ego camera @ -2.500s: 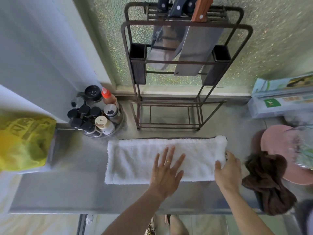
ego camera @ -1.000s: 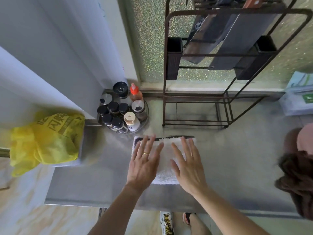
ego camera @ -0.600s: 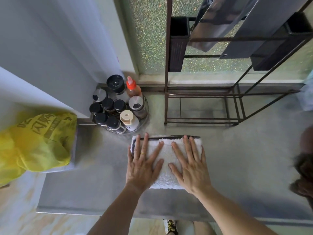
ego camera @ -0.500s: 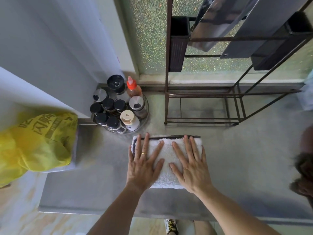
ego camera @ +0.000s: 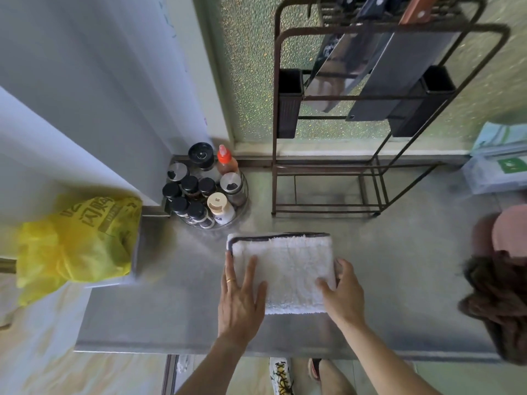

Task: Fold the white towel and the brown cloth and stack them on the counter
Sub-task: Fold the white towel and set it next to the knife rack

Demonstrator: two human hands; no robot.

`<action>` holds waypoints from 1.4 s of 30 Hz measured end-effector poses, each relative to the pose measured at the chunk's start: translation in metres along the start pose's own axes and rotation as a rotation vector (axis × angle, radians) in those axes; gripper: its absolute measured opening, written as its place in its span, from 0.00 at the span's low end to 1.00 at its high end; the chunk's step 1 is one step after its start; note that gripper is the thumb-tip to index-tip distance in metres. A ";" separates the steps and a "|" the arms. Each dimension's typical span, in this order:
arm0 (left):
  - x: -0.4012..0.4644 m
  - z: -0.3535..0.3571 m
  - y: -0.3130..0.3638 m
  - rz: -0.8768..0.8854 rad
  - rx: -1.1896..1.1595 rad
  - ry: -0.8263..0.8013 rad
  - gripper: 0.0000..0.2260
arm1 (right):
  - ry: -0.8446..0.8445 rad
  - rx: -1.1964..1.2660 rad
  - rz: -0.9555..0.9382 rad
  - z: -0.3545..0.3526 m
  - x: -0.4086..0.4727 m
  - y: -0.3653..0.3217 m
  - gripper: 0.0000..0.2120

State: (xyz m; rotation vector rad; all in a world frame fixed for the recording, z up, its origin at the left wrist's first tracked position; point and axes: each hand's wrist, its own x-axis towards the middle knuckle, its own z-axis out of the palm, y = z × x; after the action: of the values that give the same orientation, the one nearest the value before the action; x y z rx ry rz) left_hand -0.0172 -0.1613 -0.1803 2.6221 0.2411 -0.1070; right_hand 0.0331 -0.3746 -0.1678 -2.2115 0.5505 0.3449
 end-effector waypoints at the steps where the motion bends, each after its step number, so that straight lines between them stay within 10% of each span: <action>1: -0.001 0.003 0.005 0.017 -0.016 0.000 0.27 | -0.003 0.026 0.051 -0.007 0.001 0.001 0.23; 6: -0.014 0.011 0.031 0.112 -0.070 -0.032 0.26 | 0.119 0.076 0.122 -0.057 0.000 -0.002 0.18; 14: -0.020 0.023 0.042 0.032 -0.134 -0.152 0.28 | 0.158 0.001 -0.320 -0.024 -0.045 -0.053 0.24; 24: 0.001 -0.008 0.038 -0.273 -0.923 -0.005 0.17 | -0.073 -0.204 -0.565 0.049 -0.067 -0.056 0.21; 32: 0.033 -0.005 0.022 0.264 -0.188 -0.038 0.21 | -0.264 -0.058 -0.576 0.037 -0.060 -0.030 0.07; 37: 0.050 0.002 0.004 0.379 0.150 -0.047 0.24 | 0.061 -0.229 -0.757 0.028 -0.042 -0.022 0.20; 42: 0.059 0.010 -0.010 0.439 0.285 -0.060 0.27 | -0.139 -0.541 -0.726 0.043 -0.020 -0.013 0.40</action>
State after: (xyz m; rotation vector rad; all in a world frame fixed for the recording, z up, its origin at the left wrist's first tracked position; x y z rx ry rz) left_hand 0.0385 -0.1486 -0.2013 2.8781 -0.3992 -0.0718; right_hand 0.0198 -0.3288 -0.1779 -2.6857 -0.4887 0.2684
